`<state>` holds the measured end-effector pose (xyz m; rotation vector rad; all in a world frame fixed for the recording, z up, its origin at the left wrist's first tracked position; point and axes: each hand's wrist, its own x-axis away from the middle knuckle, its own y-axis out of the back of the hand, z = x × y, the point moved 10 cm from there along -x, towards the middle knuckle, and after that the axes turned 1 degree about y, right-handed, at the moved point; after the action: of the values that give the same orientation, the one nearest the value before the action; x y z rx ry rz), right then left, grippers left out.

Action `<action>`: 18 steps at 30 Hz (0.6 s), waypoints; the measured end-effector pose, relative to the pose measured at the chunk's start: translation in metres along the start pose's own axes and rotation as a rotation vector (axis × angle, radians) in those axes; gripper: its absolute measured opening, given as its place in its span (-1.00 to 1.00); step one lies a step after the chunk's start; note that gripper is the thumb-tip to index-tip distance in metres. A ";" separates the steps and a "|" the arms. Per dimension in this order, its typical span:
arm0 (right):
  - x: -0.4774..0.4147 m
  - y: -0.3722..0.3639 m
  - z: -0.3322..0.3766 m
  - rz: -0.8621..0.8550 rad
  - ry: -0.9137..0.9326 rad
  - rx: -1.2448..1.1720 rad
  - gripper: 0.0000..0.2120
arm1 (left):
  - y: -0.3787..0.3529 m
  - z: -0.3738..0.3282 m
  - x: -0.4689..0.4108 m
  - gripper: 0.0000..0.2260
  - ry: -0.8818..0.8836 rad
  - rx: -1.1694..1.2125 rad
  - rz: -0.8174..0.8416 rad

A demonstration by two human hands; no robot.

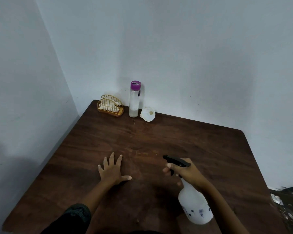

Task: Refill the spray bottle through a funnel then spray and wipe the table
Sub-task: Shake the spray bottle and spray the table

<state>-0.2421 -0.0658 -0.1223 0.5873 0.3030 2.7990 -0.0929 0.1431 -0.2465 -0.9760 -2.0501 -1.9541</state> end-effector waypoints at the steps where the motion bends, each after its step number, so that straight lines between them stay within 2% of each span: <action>1: -0.001 0.011 -0.002 -0.113 -0.006 -0.024 -0.88 | 0.000 0.000 0.000 -0.02 0.001 0.000 -0.001; 3: 0.000 0.033 -0.009 -0.333 -0.041 -0.099 -0.85 | -0.001 0.001 0.000 -0.02 0.000 0.002 -0.001; 4: 0.002 0.039 -0.010 -0.388 -0.058 -0.111 -0.82 | 0.000 0.000 0.000 -0.02 0.000 0.002 -0.004; 9: 0.000 0.042 -0.006 -0.284 -0.059 -0.170 -0.91 | 0.001 0.000 0.000 -0.02 0.000 -0.007 -0.006; 15: 0.014 0.076 -0.012 -0.631 0.007 -0.254 -0.83 | 0.001 -0.001 0.000 -0.02 -0.011 -0.006 -0.008; 18: 0.013 0.077 -0.016 -0.536 -0.016 -0.315 -0.82 | 0.000 0.000 -0.001 -0.02 -0.011 -0.001 -0.014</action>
<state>-0.2769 -0.1367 -0.1117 0.3829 0.0058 2.2583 -0.0919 0.1425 -0.2467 -0.9777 -2.0673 -1.9604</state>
